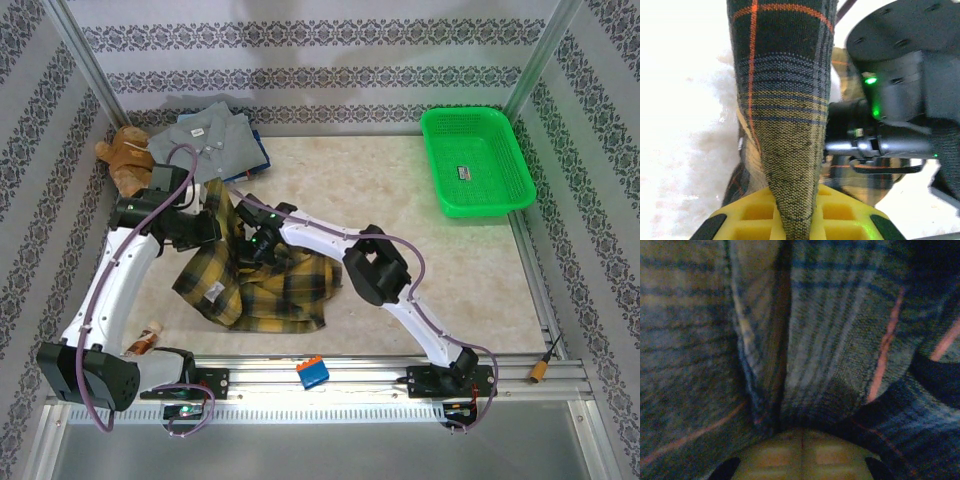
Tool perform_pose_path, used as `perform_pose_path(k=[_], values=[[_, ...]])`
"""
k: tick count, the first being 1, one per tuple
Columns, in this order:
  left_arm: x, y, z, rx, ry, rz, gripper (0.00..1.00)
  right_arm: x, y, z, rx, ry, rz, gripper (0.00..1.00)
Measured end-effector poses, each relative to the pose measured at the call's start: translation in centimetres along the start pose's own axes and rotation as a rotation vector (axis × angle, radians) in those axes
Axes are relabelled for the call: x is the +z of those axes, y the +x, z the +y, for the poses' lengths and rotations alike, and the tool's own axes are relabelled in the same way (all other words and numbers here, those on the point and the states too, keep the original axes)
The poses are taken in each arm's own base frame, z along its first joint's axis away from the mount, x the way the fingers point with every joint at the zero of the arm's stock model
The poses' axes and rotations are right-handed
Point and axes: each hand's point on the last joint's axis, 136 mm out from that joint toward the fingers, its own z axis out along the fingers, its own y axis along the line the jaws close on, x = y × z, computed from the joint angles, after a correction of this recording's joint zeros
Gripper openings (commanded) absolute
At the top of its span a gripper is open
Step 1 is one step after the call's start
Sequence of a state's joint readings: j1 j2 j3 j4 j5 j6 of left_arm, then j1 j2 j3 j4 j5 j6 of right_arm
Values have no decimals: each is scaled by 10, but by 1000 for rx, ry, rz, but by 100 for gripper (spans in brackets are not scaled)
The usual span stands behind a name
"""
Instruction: Fold and stack the long sleeve shirts
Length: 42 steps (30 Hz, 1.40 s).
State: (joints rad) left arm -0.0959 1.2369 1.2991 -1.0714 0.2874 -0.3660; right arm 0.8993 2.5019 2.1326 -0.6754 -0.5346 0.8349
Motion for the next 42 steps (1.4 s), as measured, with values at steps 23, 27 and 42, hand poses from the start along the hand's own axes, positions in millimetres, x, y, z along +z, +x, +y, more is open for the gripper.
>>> perform_pose_path(k=[23,27,42], values=[[26,8,7,129,-138,76,9,-80,-45,-54,140,-18,-70,18],[19,3,11,167,-182,65,9,-101,-47,-48,116,-39,-98,18],[18,7,46,358,-361,105,10,-93,-30,-74,139,-25,-43,13]])
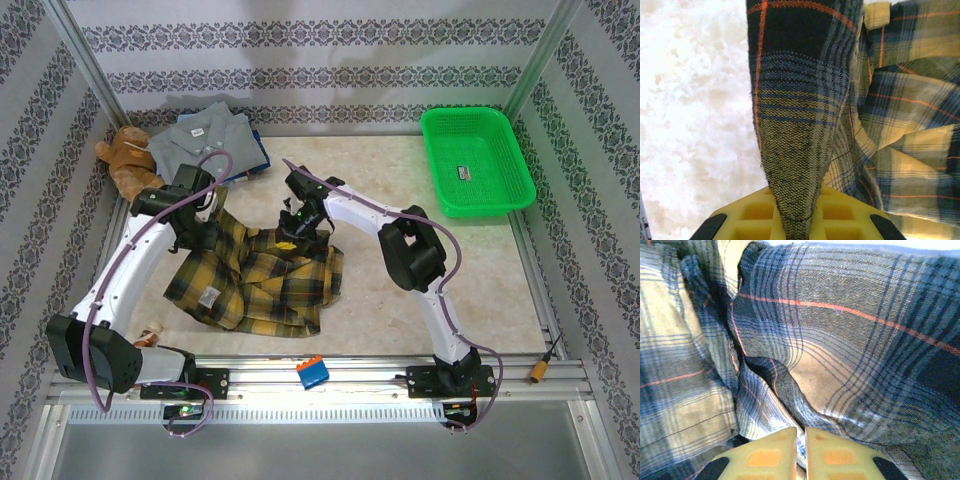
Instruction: Fold and stack the long sleeve shirts
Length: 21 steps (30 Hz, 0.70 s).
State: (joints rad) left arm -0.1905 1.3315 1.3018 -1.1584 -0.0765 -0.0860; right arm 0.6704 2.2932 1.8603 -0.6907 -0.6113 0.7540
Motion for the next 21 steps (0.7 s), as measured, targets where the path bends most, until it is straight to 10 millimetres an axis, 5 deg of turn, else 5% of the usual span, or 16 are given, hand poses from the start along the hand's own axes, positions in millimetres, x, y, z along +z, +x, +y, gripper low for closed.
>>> perform_pose_path(k=[13,21], values=[[13,3,5,17,-38,5,10,50,85,80,-62,-123,162,8],[14,4,4,16,-32,8,10,80,78,91,-23,-152,181,6]])
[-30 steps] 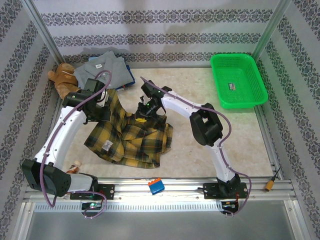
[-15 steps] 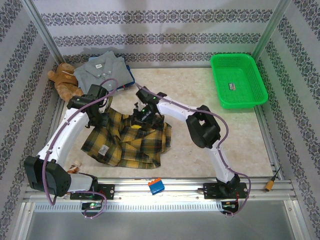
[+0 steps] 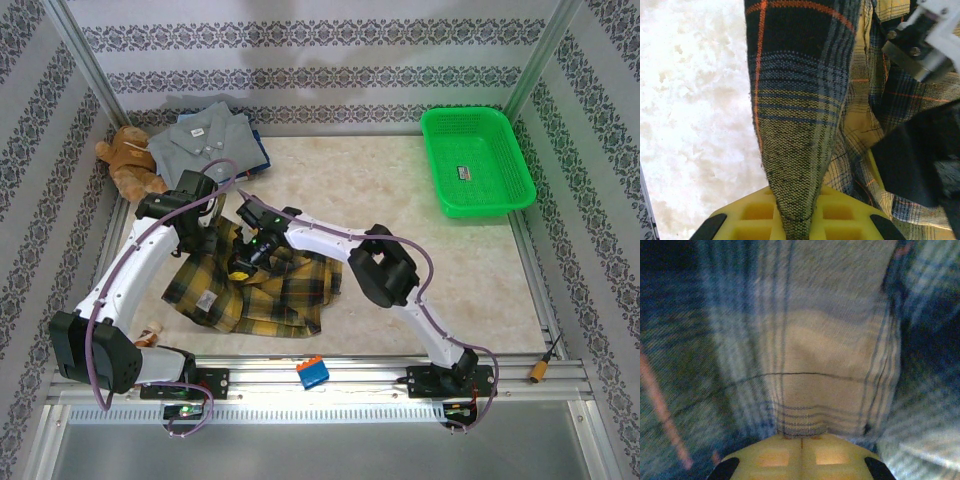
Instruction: Fold and stack the long sleeve shirts
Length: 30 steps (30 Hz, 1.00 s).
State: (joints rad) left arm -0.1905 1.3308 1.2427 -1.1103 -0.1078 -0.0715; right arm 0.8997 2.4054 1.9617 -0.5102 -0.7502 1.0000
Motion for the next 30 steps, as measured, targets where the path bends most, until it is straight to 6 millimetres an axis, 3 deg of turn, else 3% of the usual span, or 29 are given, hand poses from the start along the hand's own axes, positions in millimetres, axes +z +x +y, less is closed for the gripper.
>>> perform_pose_path(k=[5,9,15,19,24,30], values=[[-1,0,-5,-13,28,-1,10,11,-5,-10,46,15,13,6],[-10,-3,-20,-60,126,-40,10,22,-24,7,31,-38,2,8],[-14,-7,-30,-111,191,-75,10,13,-31,32,17,-97,-3,11],[-10,-9,-34,-119,207,-74,10,4,-39,19,56,-90,-5,17],[-1,-11,-39,-115,218,-47,10,-35,-55,-13,123,-62,-44,21],[1,-10,-48,-91,230,-34,10,-110,-64,-39,142,-53,-136,26]])
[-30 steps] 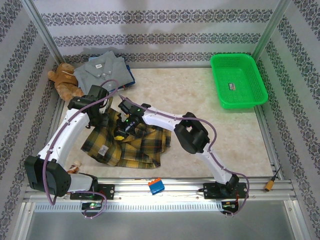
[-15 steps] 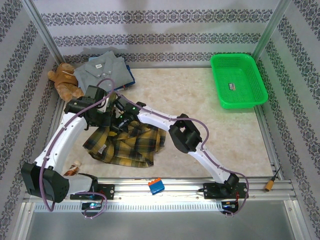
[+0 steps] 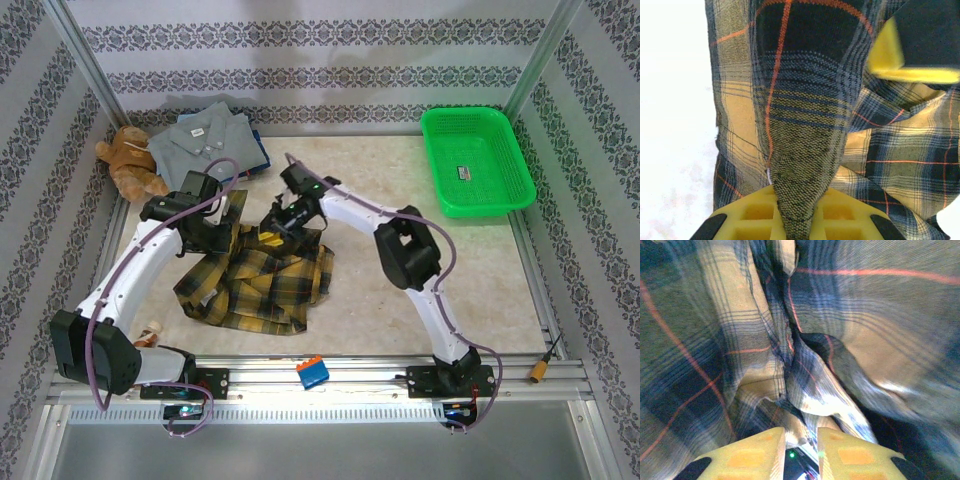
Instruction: Fold and stack the long sleeve shirts
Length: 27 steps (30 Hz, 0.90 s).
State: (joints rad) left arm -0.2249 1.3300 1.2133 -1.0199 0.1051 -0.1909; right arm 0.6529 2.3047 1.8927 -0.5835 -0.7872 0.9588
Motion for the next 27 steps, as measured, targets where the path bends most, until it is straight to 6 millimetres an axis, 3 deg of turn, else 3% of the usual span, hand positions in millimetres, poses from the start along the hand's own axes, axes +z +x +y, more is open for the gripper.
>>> perform_pose_path(k=[4,9,12,17,27], values=[[1,1,-9,16,8,7,10,-39,1,-15,-37,38,-52,27],[7,2,-23,34,14,28,10,-72,3,-64,-18,148,-101,27],[13,4,-33,55,9,50,10,-76,3,-100,11,221,-107,27],[22,8,-48,89,-12,85,10,-63,16,-149,50,323,-70,25],[41,27,-87,108,-14,160,10,-55,15,-150,23,310,-68,23]])
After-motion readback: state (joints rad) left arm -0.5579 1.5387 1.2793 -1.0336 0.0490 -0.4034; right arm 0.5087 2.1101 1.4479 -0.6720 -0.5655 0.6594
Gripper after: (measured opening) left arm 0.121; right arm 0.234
